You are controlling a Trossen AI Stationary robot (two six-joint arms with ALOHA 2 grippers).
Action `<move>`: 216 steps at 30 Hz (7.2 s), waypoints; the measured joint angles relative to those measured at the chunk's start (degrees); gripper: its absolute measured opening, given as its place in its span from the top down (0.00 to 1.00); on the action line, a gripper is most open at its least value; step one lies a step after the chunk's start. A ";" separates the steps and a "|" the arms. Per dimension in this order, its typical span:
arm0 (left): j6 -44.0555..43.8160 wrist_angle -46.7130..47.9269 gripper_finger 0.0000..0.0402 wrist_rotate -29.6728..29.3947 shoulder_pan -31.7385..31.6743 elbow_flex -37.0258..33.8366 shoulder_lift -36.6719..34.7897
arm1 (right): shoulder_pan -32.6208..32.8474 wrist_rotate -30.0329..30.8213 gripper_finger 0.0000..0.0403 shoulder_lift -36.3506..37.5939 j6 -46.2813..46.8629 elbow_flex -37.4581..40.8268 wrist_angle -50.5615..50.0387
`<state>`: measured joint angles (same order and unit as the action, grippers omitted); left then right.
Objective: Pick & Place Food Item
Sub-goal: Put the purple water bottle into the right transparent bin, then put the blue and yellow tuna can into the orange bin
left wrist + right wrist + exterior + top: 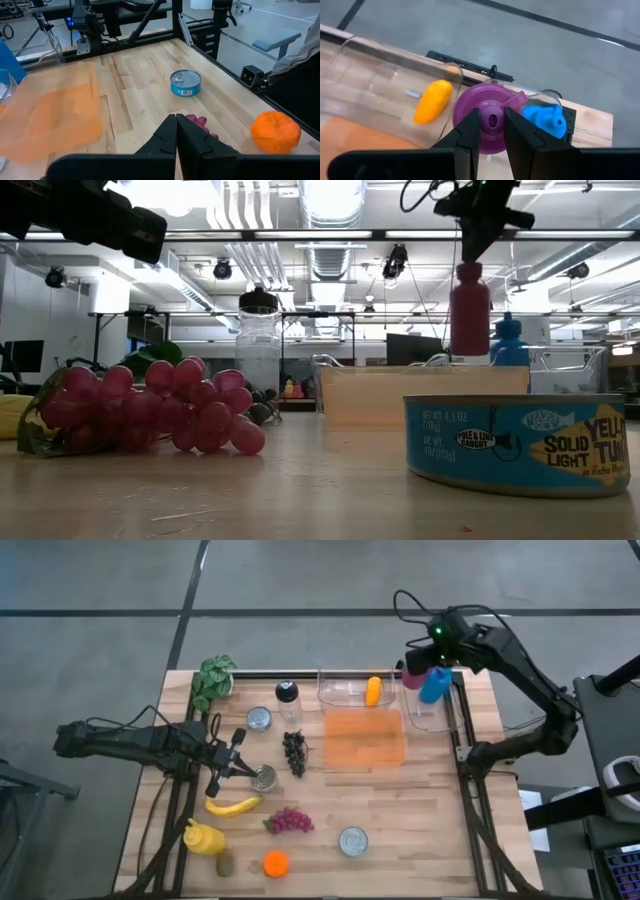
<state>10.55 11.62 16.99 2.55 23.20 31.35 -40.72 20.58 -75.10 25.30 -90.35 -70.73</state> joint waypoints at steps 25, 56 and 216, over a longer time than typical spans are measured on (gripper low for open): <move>-0.04 -0.02 0.98 0.00 0.00 0.00 0.00 | -2.94 0.92 0.84 -3.46 2.28 0.66 2.15; -0.07 -0.04 0.98 0.00 0.00 0.02 -0.02 | -2.98 -0.09 0.84 -3.48 4.75 15.56 15.89; -0.07 2.00 0.98 0.00 0.01 0.02 0.00 | 75.31 -7.34 0.98 -39.75 58.51 6.99 20.56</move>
<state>10.48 13.62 16.99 2.56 23.22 31.35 34.59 13.24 -114.85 83.81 -83.35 -50.17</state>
